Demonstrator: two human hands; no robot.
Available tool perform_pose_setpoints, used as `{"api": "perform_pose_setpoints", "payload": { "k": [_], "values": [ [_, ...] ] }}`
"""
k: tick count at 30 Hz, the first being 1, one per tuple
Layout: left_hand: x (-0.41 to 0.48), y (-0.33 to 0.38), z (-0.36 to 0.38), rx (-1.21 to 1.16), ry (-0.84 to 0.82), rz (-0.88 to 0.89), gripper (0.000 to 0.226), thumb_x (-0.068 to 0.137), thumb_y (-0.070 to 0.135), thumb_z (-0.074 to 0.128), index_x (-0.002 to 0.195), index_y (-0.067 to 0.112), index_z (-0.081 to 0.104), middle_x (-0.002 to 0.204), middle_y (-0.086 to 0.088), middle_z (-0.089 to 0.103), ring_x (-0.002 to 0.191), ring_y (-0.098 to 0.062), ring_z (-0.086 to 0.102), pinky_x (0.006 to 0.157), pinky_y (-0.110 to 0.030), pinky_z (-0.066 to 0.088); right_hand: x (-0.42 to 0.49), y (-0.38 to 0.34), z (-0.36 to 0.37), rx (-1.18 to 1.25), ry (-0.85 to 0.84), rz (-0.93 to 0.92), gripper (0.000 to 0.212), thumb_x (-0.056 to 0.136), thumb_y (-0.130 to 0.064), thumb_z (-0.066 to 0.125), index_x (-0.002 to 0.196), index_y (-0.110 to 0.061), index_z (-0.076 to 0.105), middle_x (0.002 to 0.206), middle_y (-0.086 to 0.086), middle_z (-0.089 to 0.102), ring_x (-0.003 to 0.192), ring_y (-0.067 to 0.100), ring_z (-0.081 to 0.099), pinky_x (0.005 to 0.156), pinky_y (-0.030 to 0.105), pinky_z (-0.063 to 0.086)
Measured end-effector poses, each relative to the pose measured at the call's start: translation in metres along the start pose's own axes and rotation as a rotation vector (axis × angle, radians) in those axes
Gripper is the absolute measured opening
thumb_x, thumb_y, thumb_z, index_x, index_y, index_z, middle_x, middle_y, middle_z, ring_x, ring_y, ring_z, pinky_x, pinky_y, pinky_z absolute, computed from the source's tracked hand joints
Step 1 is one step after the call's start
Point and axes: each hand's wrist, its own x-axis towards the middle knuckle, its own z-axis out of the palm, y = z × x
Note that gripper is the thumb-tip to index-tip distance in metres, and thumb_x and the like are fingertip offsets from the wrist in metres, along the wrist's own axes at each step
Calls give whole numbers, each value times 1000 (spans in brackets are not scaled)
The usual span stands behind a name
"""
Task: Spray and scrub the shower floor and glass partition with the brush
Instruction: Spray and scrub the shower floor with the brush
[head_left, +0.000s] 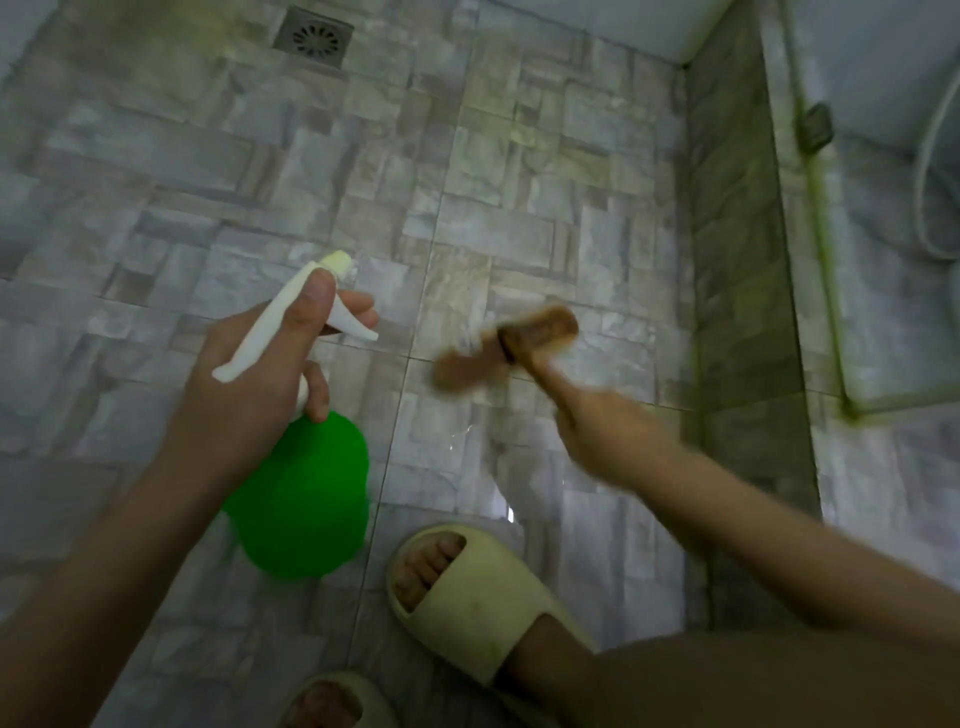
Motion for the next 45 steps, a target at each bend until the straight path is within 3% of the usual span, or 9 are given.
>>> {"api": "perform_pose_setpoints", "payload": {
  "k": [4, 9, 16, 24, 29, 33, 36, 42, 45],
  "values": [
    [6, 5, 10, 21, -38, 17, 38, 96, 60, 44, 81, 45, 75, 105, 19, 76, 40, -9, 52, 49, -15, 46, -90, 17, 23, 20, -198, 48, 86, 102, -27, 34, 125, -59, -42, 70, -1, 51, 59, 15, 51, 63, 33, 50],
    [12, 10, 24, 59, -117, -13, 33, 93, 67, 42, 83, 57, 72, 104, 15, 77, 44, -11, 53, 55, -24, 46, 25, 38, -6, 109, 135, 96, 65, 100, -19, 36, 152, -39, 2, 97, 21, 64, 82, 36, 62, 71, 41, 50],
    [22, 22, 39, 13, -179, 17, 32, 93, 64, 43, 86, 54, 73, 104, 21, 76, 41, -11, 51, 49, -17, 46, -87, 50, 30, 154, -71, 249, 73, 101, -22, 36, 147, -45, -14, 69, 6, 60, 54, 22, 56, 54, 40, 52],
    [28, 29, 55, 24, -242, 25, 30, 87, 72, 44, 83, 60, 71, 107, 20, 75, 42, -13, 51, 50, -16, 46, 4, 99, 3, 206, 167, 311, 68, 99, -15, 39, 153, -37, 4, 81, 13, 63, 53, 16, 49, 52, 33, 41],
    [30, 30, 53, 34, -223, 26, 33, 93, 69, 44, 84, 57, 73, 109, 19, 75, 42, -12, 51, 50, -17, 47, -122, 68, 52, 287, -91, 496, 63, 102, -25, 34, 151, -41, -2, 67, -4, 57, 56, 9, 56, 50, 21, 44],
    [32, 33, 61, 89, -277, 17, 28, 90, 68, 41, 81, 66, 68, 107, 18, 76, 43, -10, 52, 60, -27, 46, -32, 101, 19, 235, 118, 378, 75, 97, -13, 39, 149, -45, -6, 76, 11, 65, 60, 25, 62, 61, 44, 56],
    [35, 38, 68, 110, -288, 21, 29, 90, 66, 43, 80, 62, 69, 107, 18, 76, 41, -12, 51, 55, -25, 47, 39, 123, -20, 251, 214, 344, 70, 97, -12, 39, 153, -37, 5, 91, 16, 65, 60, 23, 51, 61, 34, 45],
    [44, 56, 76, 109, -289, 45, 31, 89, 65, 44, 82, 51, 71, 107, 21, 75, 41, -12, 52, 53, -19, 47, -50, 89, 31, 308, 122, 436, 69, 99, -19, 38, 153, -37, -2, 62, 0, 50, 48, 16, 45, 47, 30, 34],
    [52, 62, 84, 139, -304, 39, 40, 91, 63, 45, 93, 34, 73, 106, 17, 76, 43, -15, 53, 56, -27, 48, 5, 111, 5, 285, 179, 385, 70, 97, -16, 38, 153, -36, 1, 85, 16, 63, 65, 31, 57, 60, 33, 41]
  ]
}}
